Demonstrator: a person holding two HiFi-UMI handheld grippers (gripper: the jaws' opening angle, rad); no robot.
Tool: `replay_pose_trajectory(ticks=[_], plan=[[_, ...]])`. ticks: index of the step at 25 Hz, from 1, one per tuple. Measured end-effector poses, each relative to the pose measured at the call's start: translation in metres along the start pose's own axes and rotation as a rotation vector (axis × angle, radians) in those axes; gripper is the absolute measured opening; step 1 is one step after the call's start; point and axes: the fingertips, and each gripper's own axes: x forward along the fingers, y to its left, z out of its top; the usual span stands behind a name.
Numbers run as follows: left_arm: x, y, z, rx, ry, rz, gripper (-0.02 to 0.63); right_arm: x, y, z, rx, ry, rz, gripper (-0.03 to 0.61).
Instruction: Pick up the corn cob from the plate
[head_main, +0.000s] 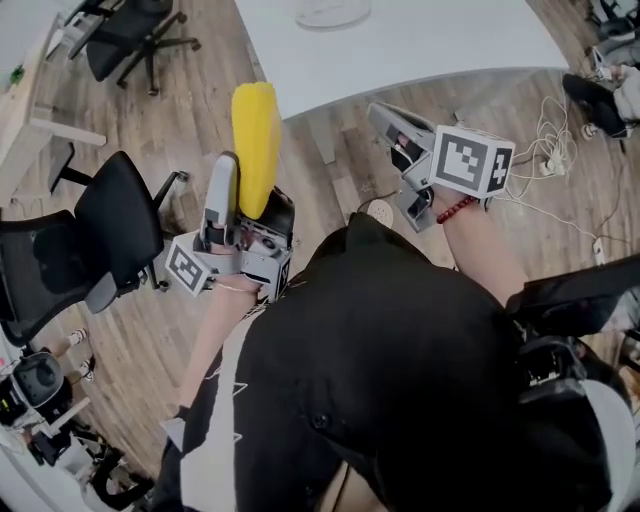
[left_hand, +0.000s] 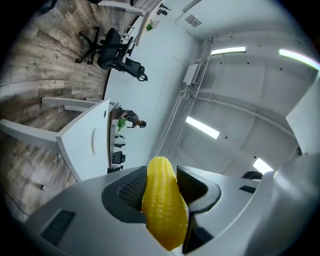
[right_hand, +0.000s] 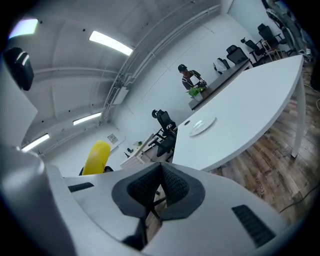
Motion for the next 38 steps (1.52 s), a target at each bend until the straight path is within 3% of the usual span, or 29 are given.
replay_pose_trajectory(ticks=[11, 16, 25, 32, 38], plan=[[-0.040, -0.026, -0.018, 0.046, -0.055, -0.018, 0.195, -0.040, 0.017, -0.007, -0.037, 0.024, 0.015, 0.015], [-0.052, -0.024, -0.024, 0.099, -0.124, 0.030, 0.195, -0.055, 0.008, -0.006, -0.051, 0.047, -0.005, 0.015], [-0.073, -0.016, -0.098, 0.080, -0.154, 0.103, 0.195, -0.138, -0.031, -0.033, -0.075, 0.139, -0.048, 0.015], [-0.087, -0.008, -0.143, 0.077, -0.156, 0.148, 0.195, -0.188, -0.064, -0.050, -0.029, 0.145, -0.065, 0.015], [-0.101, -0.009, -0.171, 0.043, -0.173, 0.168, 0.195, -0.208, -0.067, -0.055, -0.058, 0.135, -0.063, 0.014]])
